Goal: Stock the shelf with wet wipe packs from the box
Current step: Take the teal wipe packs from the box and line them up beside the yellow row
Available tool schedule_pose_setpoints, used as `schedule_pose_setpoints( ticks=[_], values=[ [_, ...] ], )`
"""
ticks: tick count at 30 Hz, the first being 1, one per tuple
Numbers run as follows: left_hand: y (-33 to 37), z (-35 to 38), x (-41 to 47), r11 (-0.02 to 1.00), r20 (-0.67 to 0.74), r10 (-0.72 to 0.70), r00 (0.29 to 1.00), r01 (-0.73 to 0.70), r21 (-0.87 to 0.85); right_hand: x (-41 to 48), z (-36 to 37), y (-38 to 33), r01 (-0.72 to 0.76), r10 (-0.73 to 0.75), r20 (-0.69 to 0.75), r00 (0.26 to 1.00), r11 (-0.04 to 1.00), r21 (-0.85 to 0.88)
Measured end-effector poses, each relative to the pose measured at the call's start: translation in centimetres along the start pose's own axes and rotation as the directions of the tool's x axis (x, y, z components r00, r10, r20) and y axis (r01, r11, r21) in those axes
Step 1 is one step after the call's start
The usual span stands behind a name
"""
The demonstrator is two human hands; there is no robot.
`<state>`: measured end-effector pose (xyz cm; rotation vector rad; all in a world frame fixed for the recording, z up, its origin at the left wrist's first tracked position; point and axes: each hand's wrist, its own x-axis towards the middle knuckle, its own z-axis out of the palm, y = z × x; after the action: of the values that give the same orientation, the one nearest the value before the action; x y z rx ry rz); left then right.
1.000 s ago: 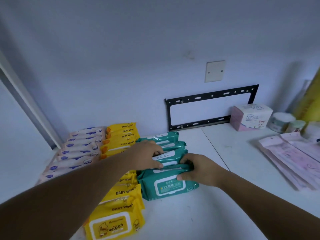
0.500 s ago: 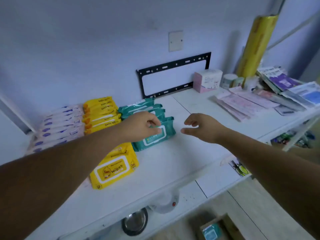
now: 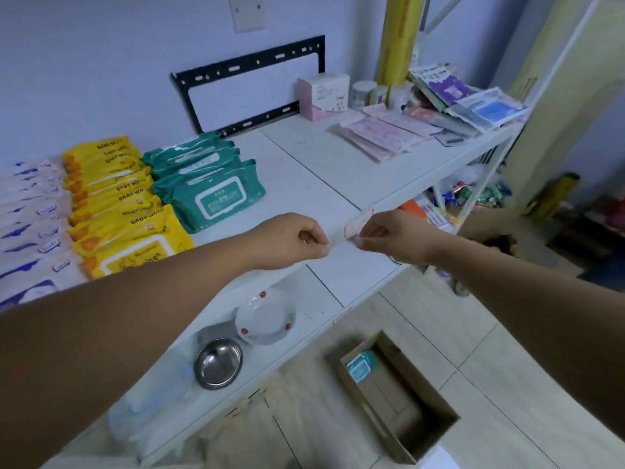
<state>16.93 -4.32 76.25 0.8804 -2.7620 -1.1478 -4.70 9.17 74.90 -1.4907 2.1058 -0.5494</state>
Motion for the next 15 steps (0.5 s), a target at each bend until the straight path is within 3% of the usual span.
schedule_pose_setpoints(
  ticks=[15],
  values=[
    [6.4,22.0,8.7,0.983,0.260,-0.176,0.949,0.183,-0.002,-9.9,-0.9,23.7,-0.226,0.209,0.255,0.944,0.973,0.037]
  ],
)
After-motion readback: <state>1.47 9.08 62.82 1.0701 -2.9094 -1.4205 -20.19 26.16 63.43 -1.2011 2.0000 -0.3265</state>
